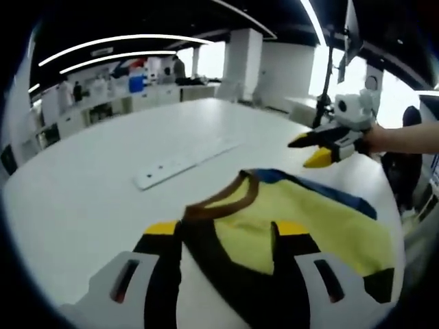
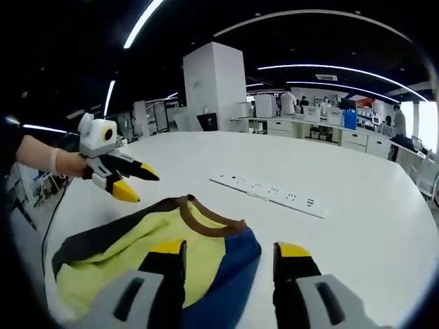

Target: Fold the garment on the visible template until the final outline fits inside the template.

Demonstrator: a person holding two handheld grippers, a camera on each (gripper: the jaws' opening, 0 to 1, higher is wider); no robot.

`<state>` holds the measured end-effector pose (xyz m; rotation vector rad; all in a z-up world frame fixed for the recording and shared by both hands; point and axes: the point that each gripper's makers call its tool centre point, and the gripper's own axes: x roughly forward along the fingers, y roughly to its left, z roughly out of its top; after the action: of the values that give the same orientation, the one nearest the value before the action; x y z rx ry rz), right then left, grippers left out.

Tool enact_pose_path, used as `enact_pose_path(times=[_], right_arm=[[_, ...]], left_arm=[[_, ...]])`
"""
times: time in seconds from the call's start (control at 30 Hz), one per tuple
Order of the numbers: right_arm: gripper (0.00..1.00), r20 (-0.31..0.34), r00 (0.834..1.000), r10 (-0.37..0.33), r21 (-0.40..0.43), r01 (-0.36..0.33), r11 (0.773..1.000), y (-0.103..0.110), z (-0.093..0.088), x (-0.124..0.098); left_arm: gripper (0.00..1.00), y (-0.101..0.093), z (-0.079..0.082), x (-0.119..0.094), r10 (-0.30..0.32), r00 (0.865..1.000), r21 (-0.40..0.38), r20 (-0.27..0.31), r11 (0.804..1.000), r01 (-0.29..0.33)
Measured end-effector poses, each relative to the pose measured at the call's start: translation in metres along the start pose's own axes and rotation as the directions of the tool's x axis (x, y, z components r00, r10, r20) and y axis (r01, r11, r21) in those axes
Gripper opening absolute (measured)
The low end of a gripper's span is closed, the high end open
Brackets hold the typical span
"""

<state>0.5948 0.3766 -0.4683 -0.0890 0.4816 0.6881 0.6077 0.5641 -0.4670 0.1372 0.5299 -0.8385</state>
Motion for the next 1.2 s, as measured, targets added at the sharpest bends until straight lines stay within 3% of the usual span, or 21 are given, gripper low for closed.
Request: enact_pose_path(times=[0.13,0.2,0.4,0.53,0.8,1.0,1.2], right_arm=[[0.52,-0.002,1.000,0.016,-0.008,-0.016,1.000,0.004,0.000,-0.005],[0.56,-0.010,1.000,0.029,-0.015,-0.029,0.999,0.011,-0.003,-0.012],[0.69,-0.036,0.997,0.069,-0.047,-0.071,0.996,0.028,-0.011,-0.032],[0.75,-0.046,0.995,0.092,-0.048,-0.094,0.994,0.037,-0.014,-0.050],[0.79,-0.060,0.993,0.102,-0.056,-0.105,0.993,0.053,-0.027,-0.078],[0.79,-0.063,0.993,0.102,-0.054,-0.105,0.993,0.059,-0.039,-0.098],[0.81,-0.091,0.990,0.105,-0.065,-0.112,0.992,0.073,-0.055,-0.117]], left_arm=[[0.53,-0.008,-0.002,-0.012,-0.015,1.000,-0.004,0.005,1.000,0.015],[0.55,-0.018,-0.004,-0.019,-0.019,1.000,-0.006,0.005,1.000,0.019],[0.66,-0.019,-0.007,-0.035,-0.039,0.999,-0.003,0.002,0.999,0.039],[0.72,-0.031,-0.007,-0.050,-0.050,0.999,-0.005,0.002,0.999,0.050],[0.80,-0.046,-0.007,-0.077,-0.056,0.998,-0.014,0.011,0.998,0.056],[0.85,-0.066,-0.021,-0.095,-0.066,0.998,-0.024,0.007,0.998,0.066],[0.88,-0.074,-0.031,-0.110,-0.054,0.998,-0.046,0.016,0.997,0.054]])
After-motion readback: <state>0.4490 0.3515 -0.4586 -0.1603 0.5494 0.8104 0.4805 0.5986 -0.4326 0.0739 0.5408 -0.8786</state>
